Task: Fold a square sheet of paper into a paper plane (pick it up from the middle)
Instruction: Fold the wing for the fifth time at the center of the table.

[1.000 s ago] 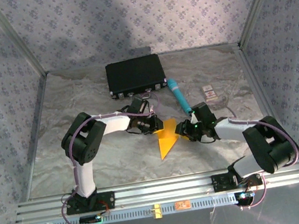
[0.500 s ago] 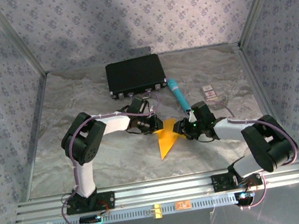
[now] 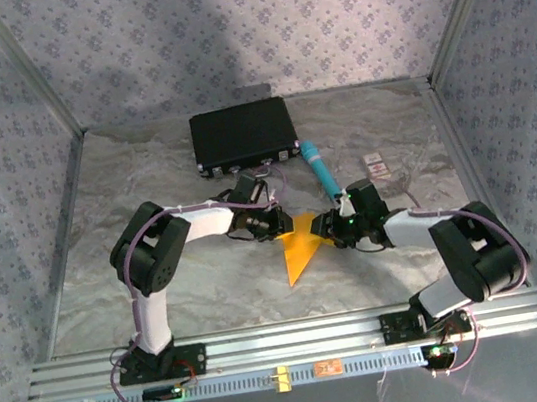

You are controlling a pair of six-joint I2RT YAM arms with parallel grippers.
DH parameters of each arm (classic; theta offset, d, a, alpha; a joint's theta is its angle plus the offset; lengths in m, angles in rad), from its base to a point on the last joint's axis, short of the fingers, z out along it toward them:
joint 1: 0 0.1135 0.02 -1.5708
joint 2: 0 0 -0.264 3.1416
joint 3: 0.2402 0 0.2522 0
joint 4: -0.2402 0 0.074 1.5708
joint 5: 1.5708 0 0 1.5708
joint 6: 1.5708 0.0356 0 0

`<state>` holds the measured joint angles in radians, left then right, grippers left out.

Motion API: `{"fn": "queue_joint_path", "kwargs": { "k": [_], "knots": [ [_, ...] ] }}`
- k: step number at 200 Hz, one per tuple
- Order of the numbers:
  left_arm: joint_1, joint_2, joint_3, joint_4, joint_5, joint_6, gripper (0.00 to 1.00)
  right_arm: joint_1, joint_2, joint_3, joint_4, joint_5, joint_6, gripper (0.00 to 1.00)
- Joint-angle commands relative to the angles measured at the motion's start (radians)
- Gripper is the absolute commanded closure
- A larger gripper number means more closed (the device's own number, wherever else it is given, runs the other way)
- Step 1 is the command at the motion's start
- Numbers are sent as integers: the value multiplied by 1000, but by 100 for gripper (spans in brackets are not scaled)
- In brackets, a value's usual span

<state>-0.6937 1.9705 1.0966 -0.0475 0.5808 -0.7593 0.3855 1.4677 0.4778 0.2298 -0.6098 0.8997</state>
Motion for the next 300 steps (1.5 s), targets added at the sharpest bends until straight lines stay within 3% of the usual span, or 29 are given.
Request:
{"fn": "queue_joint_path", "kwargs": {
  "k": [1, 132, 300],
  "knots": [
    [9, 8, -22, -35, -15, 9, 83, -9, 18, 28, 26, -41, -34, 61],
    [9, -2, -30, -30, -16, 8, 83, -16, 86, 68, 26, -89, -87, 63],
    [8, -13, -24, -19, -5, 3, 82, -32, 157, 102, 3, -124, -143, 81]
  ]
}}
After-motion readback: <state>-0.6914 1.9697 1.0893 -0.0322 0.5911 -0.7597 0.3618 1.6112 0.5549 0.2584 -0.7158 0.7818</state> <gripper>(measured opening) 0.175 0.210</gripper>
